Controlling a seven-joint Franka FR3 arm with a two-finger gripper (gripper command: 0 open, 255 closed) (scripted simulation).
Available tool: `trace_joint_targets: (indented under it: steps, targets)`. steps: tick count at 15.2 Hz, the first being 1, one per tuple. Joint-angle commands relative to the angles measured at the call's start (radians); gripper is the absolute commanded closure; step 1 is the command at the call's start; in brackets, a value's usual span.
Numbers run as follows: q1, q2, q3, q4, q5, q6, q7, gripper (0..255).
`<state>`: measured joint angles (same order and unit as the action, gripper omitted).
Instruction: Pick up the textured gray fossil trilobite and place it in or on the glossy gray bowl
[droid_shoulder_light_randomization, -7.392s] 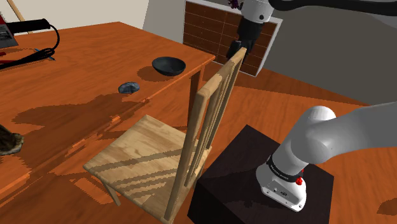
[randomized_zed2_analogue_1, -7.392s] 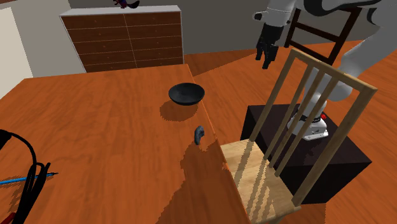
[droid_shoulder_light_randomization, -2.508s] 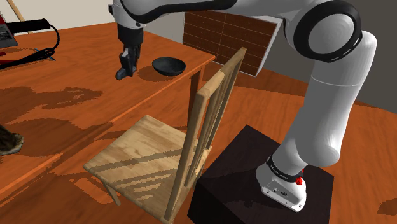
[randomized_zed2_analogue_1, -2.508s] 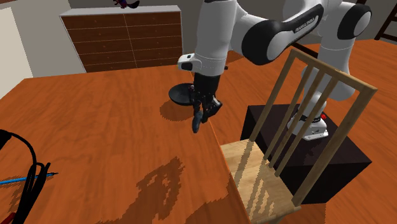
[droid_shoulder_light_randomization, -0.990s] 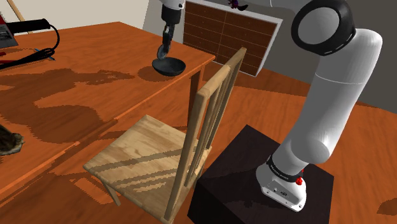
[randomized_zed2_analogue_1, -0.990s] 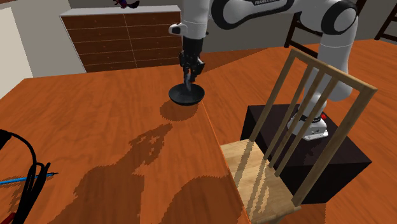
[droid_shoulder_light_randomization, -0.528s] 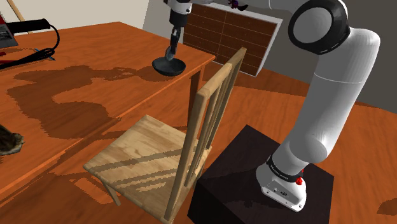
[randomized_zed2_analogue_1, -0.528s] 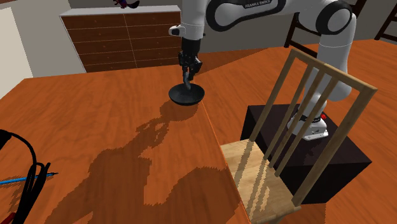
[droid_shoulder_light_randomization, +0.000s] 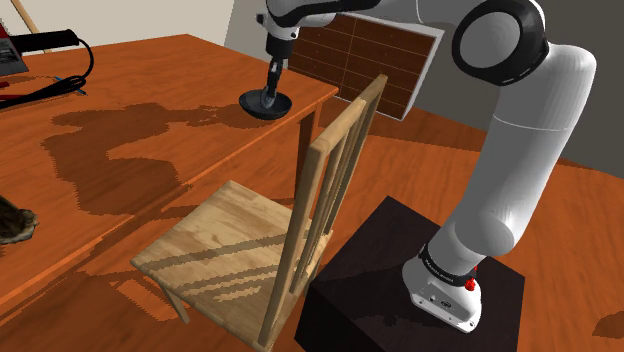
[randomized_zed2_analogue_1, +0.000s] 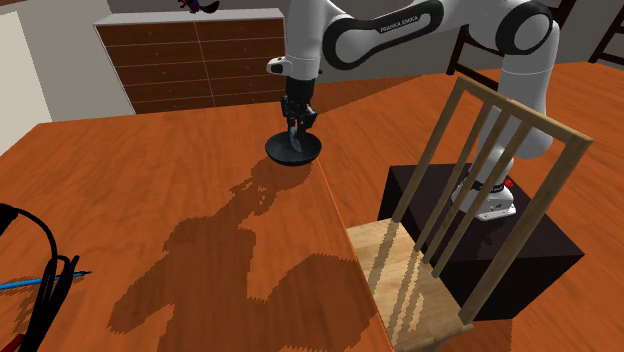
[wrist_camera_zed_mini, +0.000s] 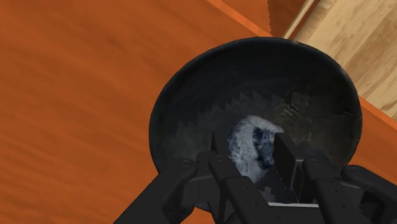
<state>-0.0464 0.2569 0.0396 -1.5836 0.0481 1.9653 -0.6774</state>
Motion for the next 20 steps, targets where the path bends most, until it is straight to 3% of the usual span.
trace_joint_targets:
  steps: [1,9,10,15,20]
  targets:
    - [0.0,0.002,0.0,-0.024,0.0,0.027,-0.001,255]
    - [0.0,0.002,0.0,-0.024,0.0,0.027,-0.001,255]
    - [0.0,0.002,0.0,-0.024,0.0,0.027,-0.001,0]
    - [0.0,0.002,0.0,-0.024,0.0,0.027,-0.001,0]
    - [-0.003,-0.024,-0.002,0.065,0.0,-0.089,-0.001,0]
